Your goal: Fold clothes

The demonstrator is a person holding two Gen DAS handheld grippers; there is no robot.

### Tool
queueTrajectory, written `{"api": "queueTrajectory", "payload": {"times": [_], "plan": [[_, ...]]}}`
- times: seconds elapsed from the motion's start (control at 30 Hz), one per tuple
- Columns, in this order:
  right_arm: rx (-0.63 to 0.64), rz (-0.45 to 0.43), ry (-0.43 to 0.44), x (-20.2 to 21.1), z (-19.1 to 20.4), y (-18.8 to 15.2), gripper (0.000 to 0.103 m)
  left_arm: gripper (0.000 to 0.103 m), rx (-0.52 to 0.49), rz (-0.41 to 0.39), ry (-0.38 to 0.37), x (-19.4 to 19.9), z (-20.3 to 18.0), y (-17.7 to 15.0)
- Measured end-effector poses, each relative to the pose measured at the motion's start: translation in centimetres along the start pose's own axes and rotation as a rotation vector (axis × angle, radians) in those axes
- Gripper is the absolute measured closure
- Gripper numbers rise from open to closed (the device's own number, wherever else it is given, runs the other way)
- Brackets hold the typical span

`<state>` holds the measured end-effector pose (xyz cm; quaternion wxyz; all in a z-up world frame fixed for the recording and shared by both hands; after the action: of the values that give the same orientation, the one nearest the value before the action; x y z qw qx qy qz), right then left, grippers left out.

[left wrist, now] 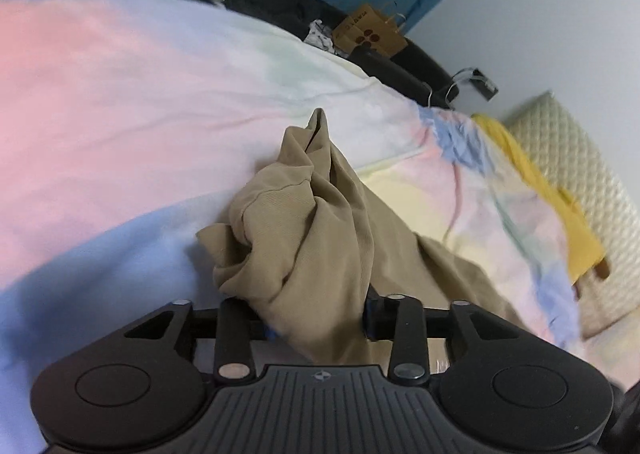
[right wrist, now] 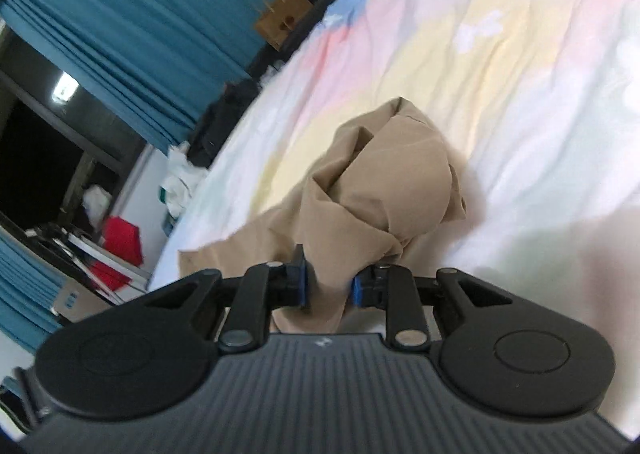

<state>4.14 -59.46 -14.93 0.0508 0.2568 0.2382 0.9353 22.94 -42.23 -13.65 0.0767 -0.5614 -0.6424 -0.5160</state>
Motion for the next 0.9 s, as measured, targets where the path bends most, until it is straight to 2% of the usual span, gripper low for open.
{"api": "queueTrajectory", "payload": {"times": [0.07, 0.1, 0.17, 0.2, 0.33, 0.4, 0.43, 0.5, 0.73, 0.9], "plan": [[-0.002, 0.031, -0.044, 1.4, 0.0, -0.3, 0.069, 0.046, -0.042, -0.006, 0.026, 1.1, -0.4, 0.3], [0.022, 0.035, -0.065, 2.3, 0.5, -0.1, 0.063, 0.039, -0.058, -0.017, 0.034, 2.0, -0.7, 0.4], [0.079, 0.029, -0.098, 4.2, 1.3, 0.5, 0.047, 0.015, -0.118, -0.053, 0.077, 4.6, -1.5, 0.1], [0.117, 0.011, -0.107, 5.3, 2.0, 0.6, 0.036, 0.013, -0.159, -0.077, 0.093, 6.3, -2.2, 0.0], [0.249, -0.026, -0.094, 10.1, 5.0, 0.4, 0.034, 0.001, -0.279, -0.161, 0.131, 13.1, -5.0, -0.2], [0.311, -0.031, -0.086, 12.5, 6.8, -0.2, 0.034, 0.001, -0.331, -0.208, 0.157, 16.1, -6.2, -0.5], [0.341, -0.04, -0.082, 13.7, 7.5, -0.5, 0.026, 0.0, -0.352, -0.228, 0.166, 17.7, -6.8, -0.9], [0.397, -0.072, -0.065, 16.2, 8.9, -1.1, 0.02, 0.0, -0.387, -0.264, 0.179, 20.7, -8.0, -1.8], [0.557, -0.107, -0.03, 23.0, 12.6, -4.6, 0.02, 0.0, -0.465, -0.352, 0.194, 30.5, -11.3, -6.5], [0.619, -0.132, -0.025, 25.6, 13.2, -7.1, 0.02, 0.0, -0.523, -0.379, 0.196, 34.4, -12.6, -10.3]]}}
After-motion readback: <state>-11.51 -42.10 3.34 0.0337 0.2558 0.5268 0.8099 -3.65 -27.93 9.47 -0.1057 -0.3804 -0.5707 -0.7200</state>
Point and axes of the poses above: each gripper's, at about its wrist camera, not at the fingertips, and x roughly against the way its jaws point, z to its left, y to its top, the point moved 9 cm from there along -x, roughly the way its jaws point, and after that the axes turned 5 degrees about y, right-handed, at the moved point
